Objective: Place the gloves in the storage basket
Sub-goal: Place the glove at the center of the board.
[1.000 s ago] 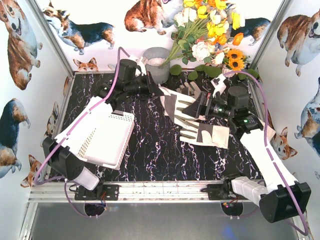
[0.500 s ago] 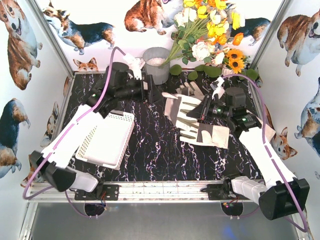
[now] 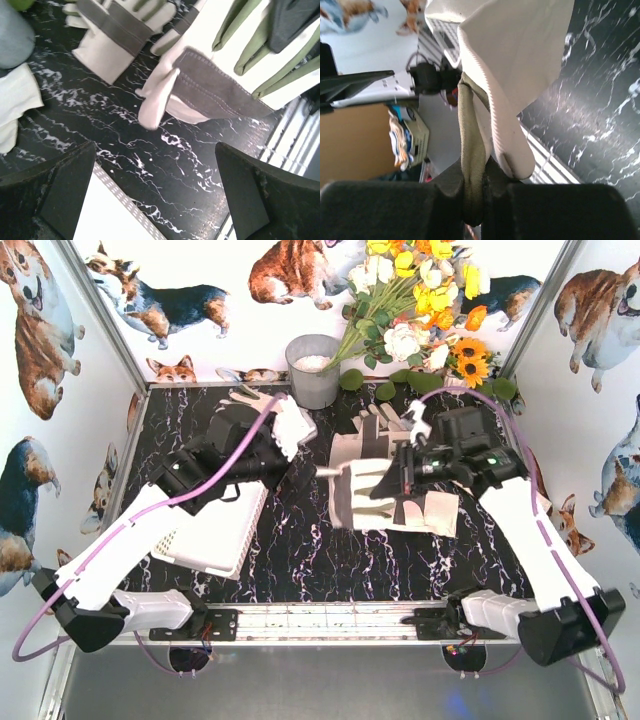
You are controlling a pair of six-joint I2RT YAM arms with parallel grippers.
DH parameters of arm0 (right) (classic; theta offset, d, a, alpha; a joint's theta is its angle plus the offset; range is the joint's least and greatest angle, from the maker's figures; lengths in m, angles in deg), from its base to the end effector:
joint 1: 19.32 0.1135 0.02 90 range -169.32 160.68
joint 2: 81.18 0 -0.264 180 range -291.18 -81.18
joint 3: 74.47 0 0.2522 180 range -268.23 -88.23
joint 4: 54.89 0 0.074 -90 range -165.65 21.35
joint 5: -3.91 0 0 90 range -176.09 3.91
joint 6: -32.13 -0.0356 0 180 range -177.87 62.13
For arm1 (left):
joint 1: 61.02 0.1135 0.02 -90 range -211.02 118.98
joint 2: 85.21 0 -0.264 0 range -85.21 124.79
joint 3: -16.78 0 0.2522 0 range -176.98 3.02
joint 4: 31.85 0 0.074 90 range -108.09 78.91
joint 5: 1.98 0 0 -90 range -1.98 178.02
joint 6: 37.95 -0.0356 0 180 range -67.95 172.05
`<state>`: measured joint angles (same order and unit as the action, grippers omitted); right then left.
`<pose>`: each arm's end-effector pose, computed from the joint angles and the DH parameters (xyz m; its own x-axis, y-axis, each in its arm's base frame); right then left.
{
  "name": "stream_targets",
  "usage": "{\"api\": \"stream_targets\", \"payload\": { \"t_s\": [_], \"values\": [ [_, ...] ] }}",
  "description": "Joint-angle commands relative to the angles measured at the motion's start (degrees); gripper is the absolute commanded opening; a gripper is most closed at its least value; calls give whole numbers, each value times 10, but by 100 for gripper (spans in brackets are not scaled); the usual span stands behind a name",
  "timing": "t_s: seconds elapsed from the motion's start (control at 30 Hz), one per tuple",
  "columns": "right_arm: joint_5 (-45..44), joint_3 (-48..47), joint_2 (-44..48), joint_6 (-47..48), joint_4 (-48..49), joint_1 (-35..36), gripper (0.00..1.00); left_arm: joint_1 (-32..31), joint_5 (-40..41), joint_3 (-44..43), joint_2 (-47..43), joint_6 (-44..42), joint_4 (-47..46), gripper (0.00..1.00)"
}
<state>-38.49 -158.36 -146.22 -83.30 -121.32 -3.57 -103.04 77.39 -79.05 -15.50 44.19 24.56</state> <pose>0.1982 0.0832 0.3620 -0.9261 0.0397 -0.3751 -0.2932 0.5500 0.7820 0.1806 -0.1716 0.4172 -0.2650 0.4197 -0.8681 0.8202 0.5715 0.0259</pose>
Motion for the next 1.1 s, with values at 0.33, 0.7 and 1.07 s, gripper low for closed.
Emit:
{"api": "stream_targets", "payload": {
  "t_s": [0.33, 0.7, 1.07],
  "values": [
    [68, -62, -75, 104, -117, 113, 0, -15, -227, 94, -3, -13, -49, 100],
    [135, -116, -92, 169, -163, 133, 0, -15, -291, 113, 29, 9, -74, 100],
    [40, -187, -143, 237, -244, 133, 0, -24, -285, 159, -16, 51, -61, 62]
  ]
}}
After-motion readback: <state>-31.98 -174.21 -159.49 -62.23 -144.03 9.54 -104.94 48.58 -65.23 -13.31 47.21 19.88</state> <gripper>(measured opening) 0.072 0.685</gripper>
